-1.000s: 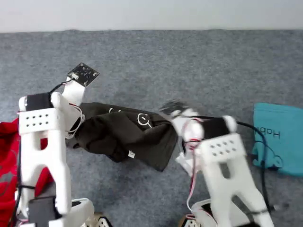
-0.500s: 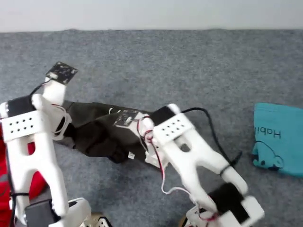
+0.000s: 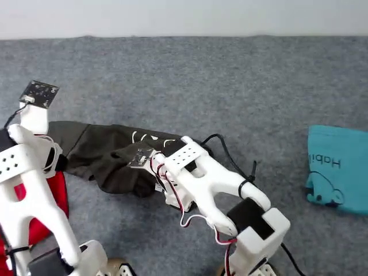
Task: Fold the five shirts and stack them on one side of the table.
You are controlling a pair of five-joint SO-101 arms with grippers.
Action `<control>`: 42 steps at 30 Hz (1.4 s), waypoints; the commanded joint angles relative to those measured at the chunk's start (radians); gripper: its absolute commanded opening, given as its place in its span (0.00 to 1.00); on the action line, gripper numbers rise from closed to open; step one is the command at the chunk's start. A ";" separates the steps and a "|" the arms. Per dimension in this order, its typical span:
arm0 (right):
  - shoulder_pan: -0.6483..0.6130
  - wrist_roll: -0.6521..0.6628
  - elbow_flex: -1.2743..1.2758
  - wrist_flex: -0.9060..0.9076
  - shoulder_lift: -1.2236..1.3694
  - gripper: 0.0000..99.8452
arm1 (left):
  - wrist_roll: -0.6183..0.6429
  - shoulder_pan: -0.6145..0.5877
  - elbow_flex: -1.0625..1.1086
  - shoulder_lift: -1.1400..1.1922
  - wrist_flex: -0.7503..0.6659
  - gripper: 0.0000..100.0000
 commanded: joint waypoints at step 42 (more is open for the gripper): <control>0.737 0.172 -1.048 0.466 -0.188 0.01 | 0.021 0.362 -0.027 -0.028 0.077 0.21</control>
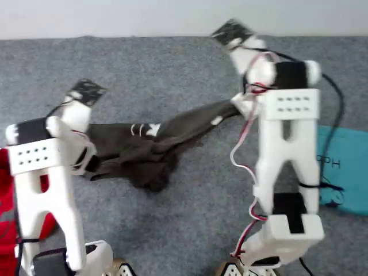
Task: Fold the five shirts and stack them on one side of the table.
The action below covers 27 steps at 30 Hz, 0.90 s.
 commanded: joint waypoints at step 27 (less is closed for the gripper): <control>0.171 0.009 -0.038 0.041 -0.120 0.01 | 0.187 0.848 0.252 0.126 -0.301 0.21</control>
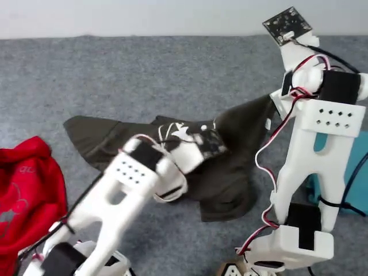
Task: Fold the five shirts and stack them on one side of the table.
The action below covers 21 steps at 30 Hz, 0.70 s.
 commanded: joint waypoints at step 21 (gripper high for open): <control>-0.004 0.005 -0.038 0.039 -0.027 0.01 | 0.071 0.269 -0.298 0.465 -0.034 0.21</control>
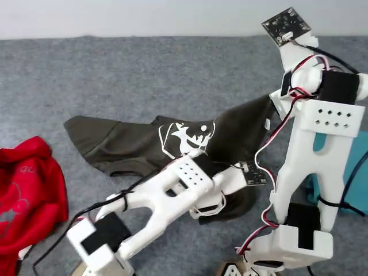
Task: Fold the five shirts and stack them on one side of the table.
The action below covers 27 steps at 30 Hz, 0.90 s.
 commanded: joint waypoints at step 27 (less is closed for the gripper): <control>-0.005 0.008 -0.038 0.039 -0.027 0.01 | 0.005 0.077 -0.150 0.129 0.005 0.21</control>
